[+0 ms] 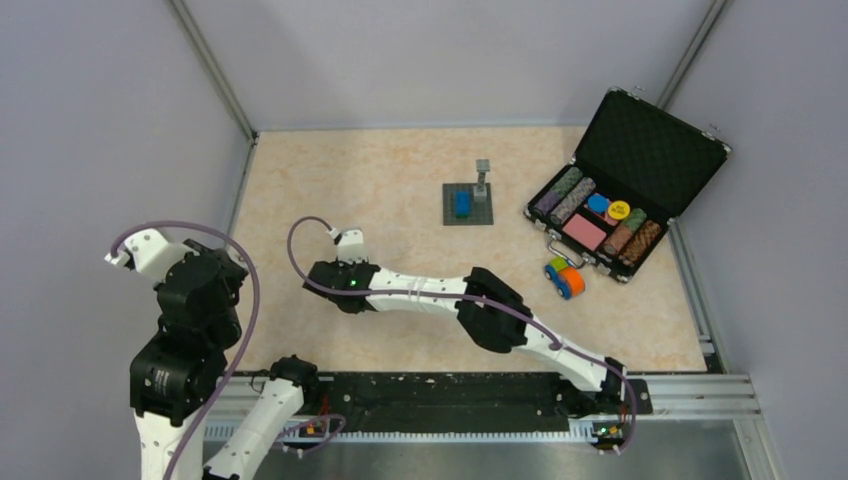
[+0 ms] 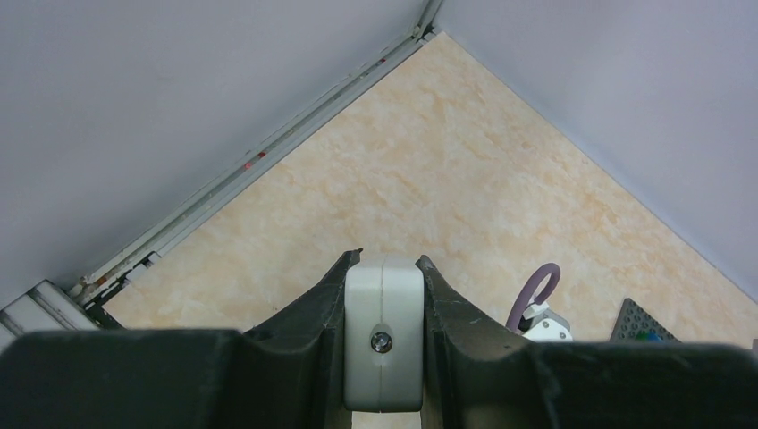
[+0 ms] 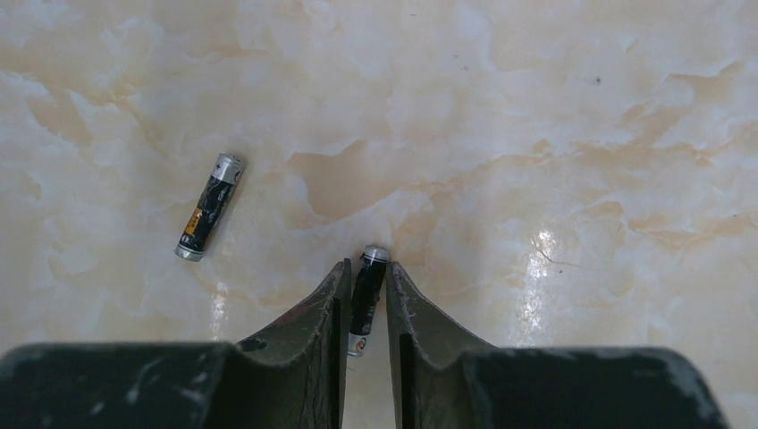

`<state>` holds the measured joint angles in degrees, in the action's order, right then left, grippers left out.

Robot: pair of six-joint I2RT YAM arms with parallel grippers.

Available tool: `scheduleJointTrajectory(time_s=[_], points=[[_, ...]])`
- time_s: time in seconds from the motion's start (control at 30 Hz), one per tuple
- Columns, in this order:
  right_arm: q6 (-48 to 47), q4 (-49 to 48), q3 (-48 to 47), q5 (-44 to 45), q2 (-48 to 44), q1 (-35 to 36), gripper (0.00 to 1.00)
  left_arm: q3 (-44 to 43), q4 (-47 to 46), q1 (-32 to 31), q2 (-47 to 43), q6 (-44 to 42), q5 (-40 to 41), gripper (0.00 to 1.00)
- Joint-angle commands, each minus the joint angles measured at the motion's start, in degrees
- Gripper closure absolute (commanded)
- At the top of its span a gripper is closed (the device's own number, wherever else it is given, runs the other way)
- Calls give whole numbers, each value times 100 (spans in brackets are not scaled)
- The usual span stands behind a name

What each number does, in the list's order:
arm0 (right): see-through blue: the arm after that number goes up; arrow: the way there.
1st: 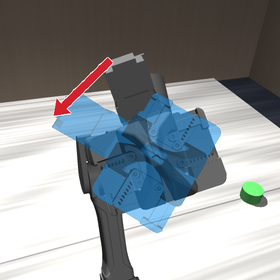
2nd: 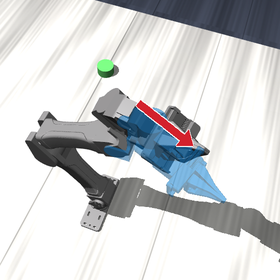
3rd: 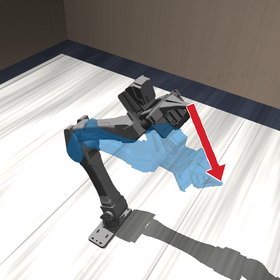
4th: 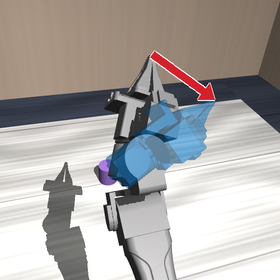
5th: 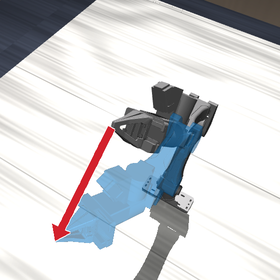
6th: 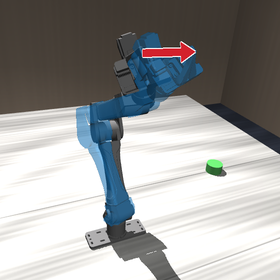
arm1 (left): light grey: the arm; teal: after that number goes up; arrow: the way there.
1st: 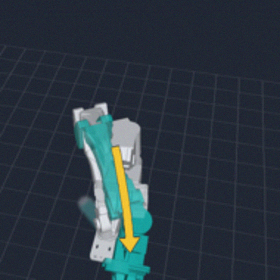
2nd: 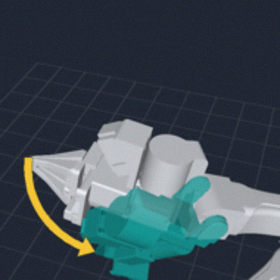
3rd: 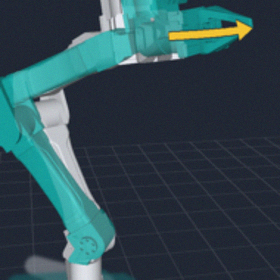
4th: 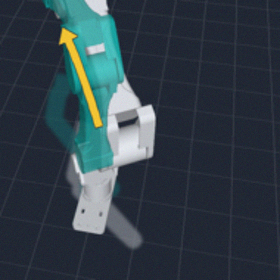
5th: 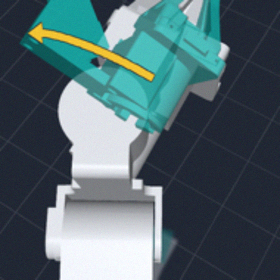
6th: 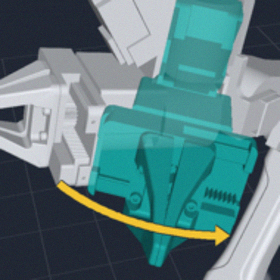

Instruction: Load the batteries into the remote control

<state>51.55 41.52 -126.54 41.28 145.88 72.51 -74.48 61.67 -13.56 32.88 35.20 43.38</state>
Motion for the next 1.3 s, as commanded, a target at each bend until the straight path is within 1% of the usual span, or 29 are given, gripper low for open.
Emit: scheduleJointTrajectory(time_s=[0.0,0.03,0.1,0.13,0.2,0.3,0.4,0.53,0.6,0.7,0.8,0.87,0.97,1.1,1.27], points=[[-185,512,388,-14,-43,93,82,-143,-194,-7,-38,9,-19,100],[-206,496,509,-7,-111,90,86,-128,-197,-14,-37,25,-74,100],[-336,393,731,-49,-269,84,97,-67,-208,-14,-36,46,-246,100],[-394,292,878,-78,-353,87,100,-26,-223,-14,-42,52,-341,100],[-514,93,1256,-171,-612,88,100,66,-201,-13,-45,88,-503,100],[-678,-428,2113,-264,-1257,77,100,247,-172,-15,-41,166,-737,100],[-845,-987,3127,-487,-2264,5,100,498,-348,-15,-46,171,-1230,100],[-1007,-1564,4464,-959,-3640,-218,100,997,-983,-9,-24,39,-2488,100],[-1106,-1806,5113,-1148,-4337,-341,100,1278,-1478,-15,-34,-156,-3427,100],[-1328,-1996,5878,-1313,-5311,-482,100,1626,-2257,-15,7,-498,-5083,100],[-1457,-2258,6481,-1519,-6237,-648,100,1730,-2725,-10,127,-830,-6257,100],[-1587,-2374,6643,-1669,-6795,-768,100,1709,-3011,-8,212,-1074,-6803,100],[-1904,-2468,6641,-1841,-7456,-855,100,1602,-3179,-15,464,-1231,-7495,100],[-2483,-2734,6593,-2441,-8216,-930,100,1579,-3502,-12,1016,-1058,-8783,100],[-2963,-2722,6340,-3330,-8639,-993,100,1843,-4328,-15,1512,-568,-9960,100]])
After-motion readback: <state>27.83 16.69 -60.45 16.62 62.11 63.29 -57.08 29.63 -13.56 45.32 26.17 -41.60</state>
